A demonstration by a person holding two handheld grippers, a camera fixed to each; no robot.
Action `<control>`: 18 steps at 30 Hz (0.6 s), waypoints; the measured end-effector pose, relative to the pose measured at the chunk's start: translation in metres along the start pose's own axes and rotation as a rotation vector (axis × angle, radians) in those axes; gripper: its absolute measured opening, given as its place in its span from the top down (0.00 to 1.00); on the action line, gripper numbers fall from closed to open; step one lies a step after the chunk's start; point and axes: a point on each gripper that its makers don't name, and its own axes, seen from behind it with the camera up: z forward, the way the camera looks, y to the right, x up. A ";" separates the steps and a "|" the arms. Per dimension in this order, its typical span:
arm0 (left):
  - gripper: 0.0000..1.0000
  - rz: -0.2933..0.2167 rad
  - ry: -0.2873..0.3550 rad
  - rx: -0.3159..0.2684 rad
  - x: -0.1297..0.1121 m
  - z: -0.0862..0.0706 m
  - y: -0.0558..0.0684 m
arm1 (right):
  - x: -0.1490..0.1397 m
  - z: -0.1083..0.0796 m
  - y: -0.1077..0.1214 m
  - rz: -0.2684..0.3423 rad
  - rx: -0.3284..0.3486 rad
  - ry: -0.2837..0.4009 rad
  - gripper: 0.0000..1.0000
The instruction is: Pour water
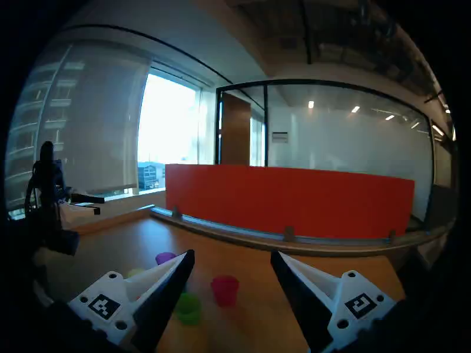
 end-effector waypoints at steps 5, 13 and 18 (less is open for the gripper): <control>0.00 0.005 -0.040 -0.041 -0.008 0.014 0.002 | -0.009 0.011 -0.019 -0.006 0.070 -0.052 0.00; 0.00 0.024 -0.084 -0.123 -0.018 0.038 0.006 | -0.028 0.027 -0.041 -0.032 0.153 -0.129 0.00; 0.00 0.018 -0.139 -0.173 -0.033 0.055 0.007 | -0.045 0.040 -0.048 -0.049 0.183 -0.176 0.00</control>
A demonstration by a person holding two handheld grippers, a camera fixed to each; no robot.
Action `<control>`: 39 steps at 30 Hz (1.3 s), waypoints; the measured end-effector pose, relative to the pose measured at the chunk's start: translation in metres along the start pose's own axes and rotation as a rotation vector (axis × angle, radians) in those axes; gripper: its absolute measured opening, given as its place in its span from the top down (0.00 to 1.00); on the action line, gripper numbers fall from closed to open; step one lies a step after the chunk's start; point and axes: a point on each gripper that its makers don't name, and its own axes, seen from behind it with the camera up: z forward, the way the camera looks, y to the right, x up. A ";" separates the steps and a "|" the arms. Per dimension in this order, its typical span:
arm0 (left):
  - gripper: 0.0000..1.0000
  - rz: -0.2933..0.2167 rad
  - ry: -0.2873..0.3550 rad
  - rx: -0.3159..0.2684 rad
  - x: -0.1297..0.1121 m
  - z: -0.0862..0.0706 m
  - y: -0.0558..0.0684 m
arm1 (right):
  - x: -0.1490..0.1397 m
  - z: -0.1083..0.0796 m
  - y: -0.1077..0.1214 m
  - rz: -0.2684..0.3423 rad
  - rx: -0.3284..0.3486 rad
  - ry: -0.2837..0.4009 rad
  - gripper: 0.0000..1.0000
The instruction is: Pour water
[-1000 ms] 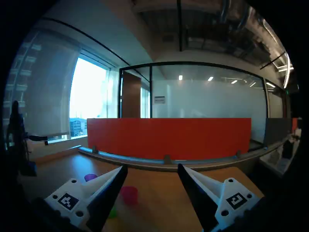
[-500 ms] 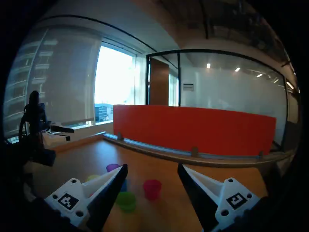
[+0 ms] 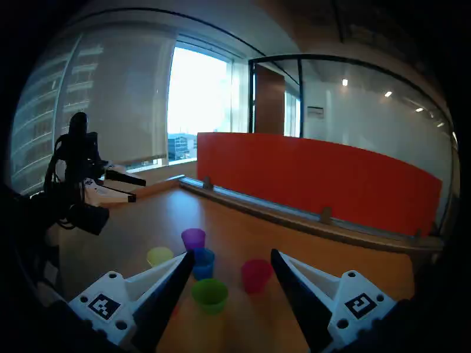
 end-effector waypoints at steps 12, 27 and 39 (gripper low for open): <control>0.00 0.018 -0.132 -0.078 -0.039 0.044 -0.003 | -0.035 0.034 -0.011 -0.005 0.071 -0.085 0.00; 0.00 0.112 -0.274 -0.184 -0.084 0.081 0.021 | -0.084 0.061 -0.009 -0.013 0.098 -0.179 0.00; 0.00 0.152 -0.406 -0.236 -0.116 0.102 0.029 | -0.113 0.074 -0.014 -0.025 0.120 -0.231 0.00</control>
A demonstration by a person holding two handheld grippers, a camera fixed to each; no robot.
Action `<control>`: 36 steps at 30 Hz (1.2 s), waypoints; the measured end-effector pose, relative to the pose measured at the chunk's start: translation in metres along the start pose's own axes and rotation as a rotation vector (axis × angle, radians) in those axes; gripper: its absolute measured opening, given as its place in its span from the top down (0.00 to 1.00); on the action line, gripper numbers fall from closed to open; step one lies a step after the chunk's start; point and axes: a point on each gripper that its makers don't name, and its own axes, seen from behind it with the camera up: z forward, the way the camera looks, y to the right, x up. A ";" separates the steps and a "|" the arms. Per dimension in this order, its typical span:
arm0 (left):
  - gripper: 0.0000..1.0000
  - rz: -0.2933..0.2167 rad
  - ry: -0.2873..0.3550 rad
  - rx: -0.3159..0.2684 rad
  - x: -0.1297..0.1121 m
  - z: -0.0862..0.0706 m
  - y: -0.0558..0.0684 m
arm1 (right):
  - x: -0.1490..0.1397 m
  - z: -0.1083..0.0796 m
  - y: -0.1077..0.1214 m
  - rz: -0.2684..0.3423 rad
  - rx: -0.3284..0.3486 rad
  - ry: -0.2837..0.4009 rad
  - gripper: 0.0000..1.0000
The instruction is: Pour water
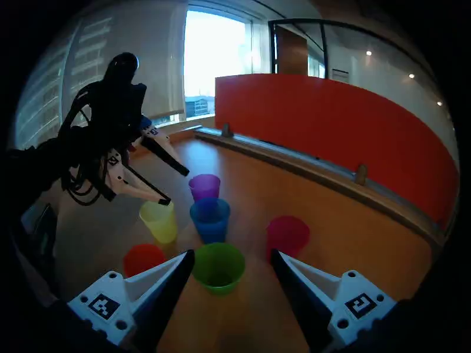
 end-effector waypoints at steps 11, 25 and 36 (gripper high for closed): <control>0.00 0.012 -0.082 -0.025 -0.006 0.020 0.005 | -0.015 0.011 -0.001 -0.006 0.010 -0.034 0.00; 0.00 0.025 -0.131 -0.049 -0.012 0.037 0.011 | -0.029 0.018 -0.005 -0.012 0.023 -0.069 0.00; 0.00 0.031 -0.154 -0.051 -0.014 0.048 0.012 | -0.037 0.025 -0.007 -0.013 0.032 -0.092 0.00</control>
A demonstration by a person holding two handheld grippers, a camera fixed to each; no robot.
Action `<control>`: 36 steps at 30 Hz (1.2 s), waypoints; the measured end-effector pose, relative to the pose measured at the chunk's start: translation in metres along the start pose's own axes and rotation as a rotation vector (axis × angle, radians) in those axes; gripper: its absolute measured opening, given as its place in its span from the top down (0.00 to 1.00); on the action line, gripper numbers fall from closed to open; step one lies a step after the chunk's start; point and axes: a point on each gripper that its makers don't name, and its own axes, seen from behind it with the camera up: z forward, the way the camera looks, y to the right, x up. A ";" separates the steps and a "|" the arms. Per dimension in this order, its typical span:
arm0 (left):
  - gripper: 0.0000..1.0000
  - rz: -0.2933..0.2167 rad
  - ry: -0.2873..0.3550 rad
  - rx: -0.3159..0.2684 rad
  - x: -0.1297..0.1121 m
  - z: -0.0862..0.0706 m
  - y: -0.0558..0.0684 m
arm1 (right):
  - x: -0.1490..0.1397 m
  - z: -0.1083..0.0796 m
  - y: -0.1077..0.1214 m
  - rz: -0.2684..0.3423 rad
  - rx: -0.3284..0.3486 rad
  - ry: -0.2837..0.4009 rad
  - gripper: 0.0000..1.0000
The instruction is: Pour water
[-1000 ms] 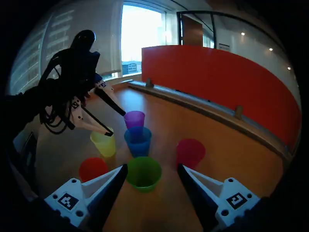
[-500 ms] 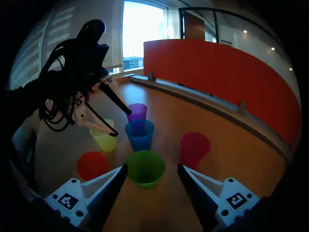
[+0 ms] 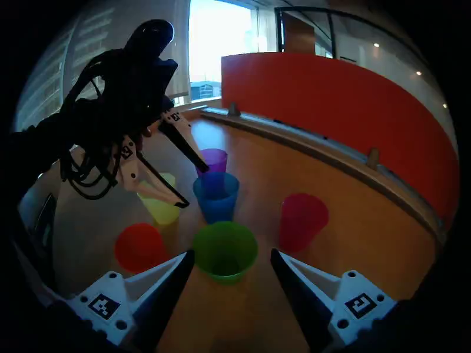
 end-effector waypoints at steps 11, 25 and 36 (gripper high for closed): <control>0.00 -0.003 -0.012 0.005 -0.001 0.012 0.001 | -0.005 0.009 -0.002 -0.001 0.009 -0.015 0.00; 0.00 -0.020 -0.004 0.044 0.004 0.025 -0.005 | -0.007 0.009 -0.003 0.005 0.011 -0.020 0.00; 0.10 -0.027 0.007 0.068 0.003 0.030 -0.006 | -0.010 0.009 -0.004 0.010 0.009 -0.022 0.00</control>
